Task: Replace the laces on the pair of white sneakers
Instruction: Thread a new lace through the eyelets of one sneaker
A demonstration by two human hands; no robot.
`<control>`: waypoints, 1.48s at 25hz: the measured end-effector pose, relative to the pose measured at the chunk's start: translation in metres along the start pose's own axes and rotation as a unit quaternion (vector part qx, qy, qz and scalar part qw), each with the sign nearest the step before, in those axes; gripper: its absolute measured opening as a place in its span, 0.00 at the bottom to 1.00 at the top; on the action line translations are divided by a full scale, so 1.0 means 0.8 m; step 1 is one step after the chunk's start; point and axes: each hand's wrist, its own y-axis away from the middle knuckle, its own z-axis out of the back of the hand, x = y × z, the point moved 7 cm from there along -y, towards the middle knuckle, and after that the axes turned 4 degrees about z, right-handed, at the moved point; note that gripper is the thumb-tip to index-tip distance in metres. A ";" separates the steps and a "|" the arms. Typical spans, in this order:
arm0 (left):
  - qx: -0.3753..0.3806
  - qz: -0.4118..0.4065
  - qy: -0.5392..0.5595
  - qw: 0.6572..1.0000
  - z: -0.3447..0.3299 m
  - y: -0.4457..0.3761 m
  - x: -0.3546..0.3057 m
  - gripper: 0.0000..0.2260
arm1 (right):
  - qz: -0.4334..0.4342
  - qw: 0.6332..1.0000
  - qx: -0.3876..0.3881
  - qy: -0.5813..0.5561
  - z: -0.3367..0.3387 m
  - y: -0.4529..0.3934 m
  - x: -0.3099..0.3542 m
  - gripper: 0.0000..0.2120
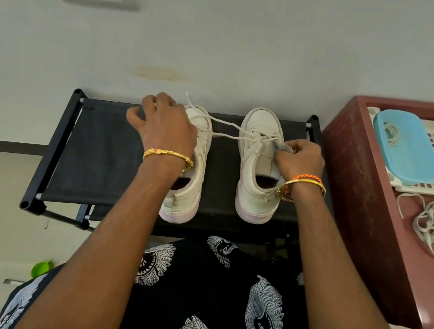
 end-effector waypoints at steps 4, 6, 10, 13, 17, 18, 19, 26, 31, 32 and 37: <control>-0.014 0.011 0.060 0.998 0.006 -0.004 0.008 0.12 | -0.003 1.000 -0.004 -0.001 -0.001 0.000 0.000 0.10; -0.018 -0.035 0.102 0.994 0.007 0.002 -0.015 0.11 | -0.002 1.000 -0.005 0.002 -0.002 -0.001 0.001 0.10; 0.050 -0.140 0.104 0.983 -0.014 0.031 -0.096 0.16 | -0.012 1.000 -0.007 -0.004 -0.005 -0.001 -0.001 0.08; 0.144 -0.119 0.071 0.980 -0.048 0.034 -0.117 0.21 | -0.016 1.000 -0.004 -0.008 -0.003 -0.002 -0.003 0.09; 0.213 -0.048 0.240 0.946 -0.068 0.023 -0.106 0.11 | -0.012 1.000 0.008 -0.013 -0.004 -0.003 -0.001 0.09; 0.223 -0.033 0.277 0.934 -0.069 0.023 -0.104 0.10 | -0.014 1.000 0.012 -0.014 -0.005 -0.003 -0.001 0.09; 0.229 -0.018 0.304 0.925 -0.070 0.023 -0.101 0.10 | -0.016 1.000 0.016 -0.014 -0.005 -0.004 -0.002 0.09; 0.268 0.116 0.418 0.860 -0.092 0.016 -0.083 0.14 | -0.043 0.998 0.038 -0.038 -0.004 -0.010 -0.008 0.06; 0.302 0.163 0.487 0.803 -0.111 0.015 -0.080 0.11 | -0.051 0.997 0.047 -0.047 -0.003 -0.012 -0.011 0.06; 0.305 0.170 0.495 0.796 -0.110 0.018 -0.080 0.09 | -0.045 0.997 0.047 -0.041 -0.002 -0.012 -0.010 0.07; 0.231 0.204 0.593 0.744 -0.082 0.010 -0.077 0.18 | -0.024 0.998 0.059 -0.030 -0.002 -0.013 -0.007 0.08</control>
